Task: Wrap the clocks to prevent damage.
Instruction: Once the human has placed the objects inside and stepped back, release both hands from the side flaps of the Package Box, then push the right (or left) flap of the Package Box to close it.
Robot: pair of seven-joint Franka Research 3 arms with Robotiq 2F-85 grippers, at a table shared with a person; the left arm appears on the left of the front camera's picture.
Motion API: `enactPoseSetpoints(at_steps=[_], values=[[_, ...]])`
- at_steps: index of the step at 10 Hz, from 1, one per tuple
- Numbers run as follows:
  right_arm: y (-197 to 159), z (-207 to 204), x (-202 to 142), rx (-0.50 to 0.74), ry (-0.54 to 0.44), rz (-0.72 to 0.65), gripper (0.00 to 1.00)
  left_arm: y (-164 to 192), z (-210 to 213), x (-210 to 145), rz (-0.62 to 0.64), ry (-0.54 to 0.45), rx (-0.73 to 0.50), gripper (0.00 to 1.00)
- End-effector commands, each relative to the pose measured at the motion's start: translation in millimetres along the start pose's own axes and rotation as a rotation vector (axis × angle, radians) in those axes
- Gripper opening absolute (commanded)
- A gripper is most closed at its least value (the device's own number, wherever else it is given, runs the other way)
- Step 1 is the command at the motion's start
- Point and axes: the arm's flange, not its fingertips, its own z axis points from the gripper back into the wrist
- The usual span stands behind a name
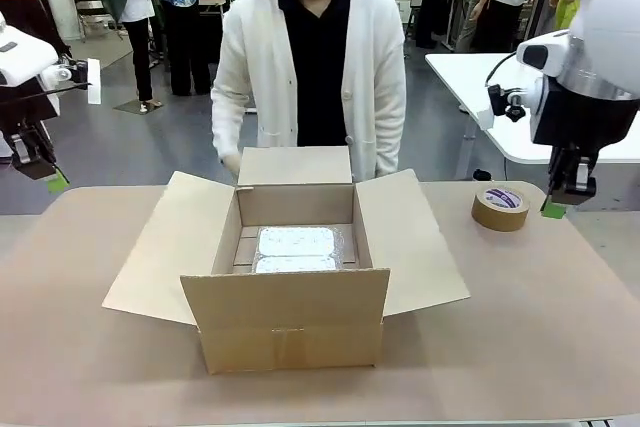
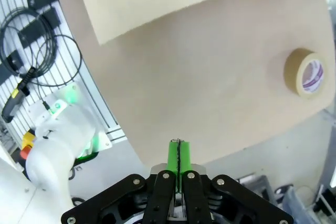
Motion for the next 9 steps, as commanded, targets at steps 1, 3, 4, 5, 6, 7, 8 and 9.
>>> enactPoseSetpoints(at_steps=[1,3,4,5,6,7,8,9], values=[[-7.9,-13.0,-13.7,0.083,-0.038,0.012,0.01,-7.1,-5.4,-7.1,-0.015,-0.084,-0.045,0.0],[-13.5,-20.7,-12.3,0.106,-0.017,0.016,0.01,-6.7,-2.2,-4.0,0.008,-0.061,-0.062,0.0],[-7.5,-12.1,-13.3,0.048,-0.015,0.0,0.01,-5.7,-3.9,-1.5,0.008,-0.052,-0.035,0.0],[-7.5,-12.1,-13.3,0.048,-0.015,0.0,0.01,-5.7,-3.9,-1.5,0.008,-0.052,-0.035,0.0],[-7.5,-12.1,-13.3,0.048,-0.015,0.0,0.01,-5.7,-3.9,-1.5,0.008,-0.052,-0.035,0.0],[-7.5,-12.1,-13.3,0.048,-0.015,0.0,0.01,-5.7,-3.9,-1.5,0.008,-0.052,-0.035,0.0],[-7.5,-12.1,-13.3,0.048,-0.015,0.0,0.01,-5.7,-3.9,-1.5,0.008,-0.052,-0.035,0.0],[-7.5,-12.1,-13.3,0.048,-0.015,0.0,0.01,-5.7,-3.9,-1.5,0.008,-0.052,-0.035,0.0]])
